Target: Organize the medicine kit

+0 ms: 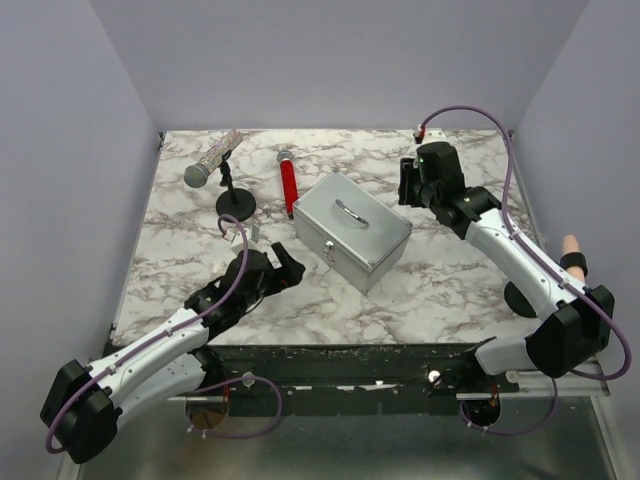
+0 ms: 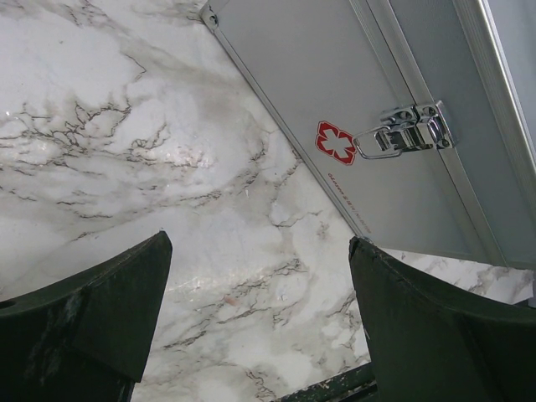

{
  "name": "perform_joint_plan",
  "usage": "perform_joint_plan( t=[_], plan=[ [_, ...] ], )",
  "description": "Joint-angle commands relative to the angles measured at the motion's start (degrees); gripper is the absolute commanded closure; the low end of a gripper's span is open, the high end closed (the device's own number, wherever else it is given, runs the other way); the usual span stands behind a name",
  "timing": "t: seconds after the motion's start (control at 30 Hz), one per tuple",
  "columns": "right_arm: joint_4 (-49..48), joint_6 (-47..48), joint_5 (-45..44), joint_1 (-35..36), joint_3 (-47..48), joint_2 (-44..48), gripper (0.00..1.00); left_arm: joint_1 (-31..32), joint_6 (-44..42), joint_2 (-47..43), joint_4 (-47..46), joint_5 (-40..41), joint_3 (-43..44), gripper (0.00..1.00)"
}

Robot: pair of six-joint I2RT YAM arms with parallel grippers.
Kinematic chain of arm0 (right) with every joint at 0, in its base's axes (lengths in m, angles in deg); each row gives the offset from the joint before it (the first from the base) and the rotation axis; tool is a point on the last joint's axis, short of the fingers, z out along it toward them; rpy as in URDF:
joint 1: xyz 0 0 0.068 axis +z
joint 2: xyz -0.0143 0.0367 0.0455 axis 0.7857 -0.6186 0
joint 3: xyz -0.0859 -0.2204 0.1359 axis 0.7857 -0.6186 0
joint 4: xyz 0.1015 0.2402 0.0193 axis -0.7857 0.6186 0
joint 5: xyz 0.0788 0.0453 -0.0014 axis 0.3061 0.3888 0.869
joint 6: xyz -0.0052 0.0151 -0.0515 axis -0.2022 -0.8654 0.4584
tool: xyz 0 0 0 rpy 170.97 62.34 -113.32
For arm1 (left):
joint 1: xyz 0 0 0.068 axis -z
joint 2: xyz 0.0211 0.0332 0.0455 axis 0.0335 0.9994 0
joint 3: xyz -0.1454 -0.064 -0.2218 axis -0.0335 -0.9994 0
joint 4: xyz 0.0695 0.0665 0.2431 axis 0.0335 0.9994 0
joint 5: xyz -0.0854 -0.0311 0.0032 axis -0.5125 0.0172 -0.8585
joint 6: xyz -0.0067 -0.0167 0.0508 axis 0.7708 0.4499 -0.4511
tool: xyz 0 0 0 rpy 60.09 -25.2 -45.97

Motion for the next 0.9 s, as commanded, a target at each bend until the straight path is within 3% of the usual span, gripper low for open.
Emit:
perform_joint_plan(
  t=[0.0,0.23,0.37,0.57,0.7,0.87],
  plan=[
    [0.62,-0.69,3.54,0.37,-0.06,2.05,0.49,0.29,-0.07,-0.24,-0.71,-0.73,1.44,0.02],
    [-8.34,2.73,20.94,5.64,-6.82,4.16,0.49,0.38,-0.6,-1.03,-8.25,-3.01,-1.98,0.01],
    [-9.84,0.11,19.03,7.05,-10.08,3.54,0.5,0.29,-1.13,-0.51,-22.83,-6.36,-6.81,0.02],
    [-11.33,-2.97,12.35,7.05,-13.77,4.6,0.52,0.21,-2.8,3.62,-36.97,-9.78,-10.76,0.13],
    [-12.74,-4.82,10.67,7.05,-15.88,5.56,0.52,0.21,-1.21,4.94,-61.56,-9.7,-19.11,0.07],
    [-12.57,-8.24,6.91,6.97,-17.38,6.09,0.51,0.12,-3.77,12.75,-77.67,-12.06,-20.01,0.04]
  ],
)
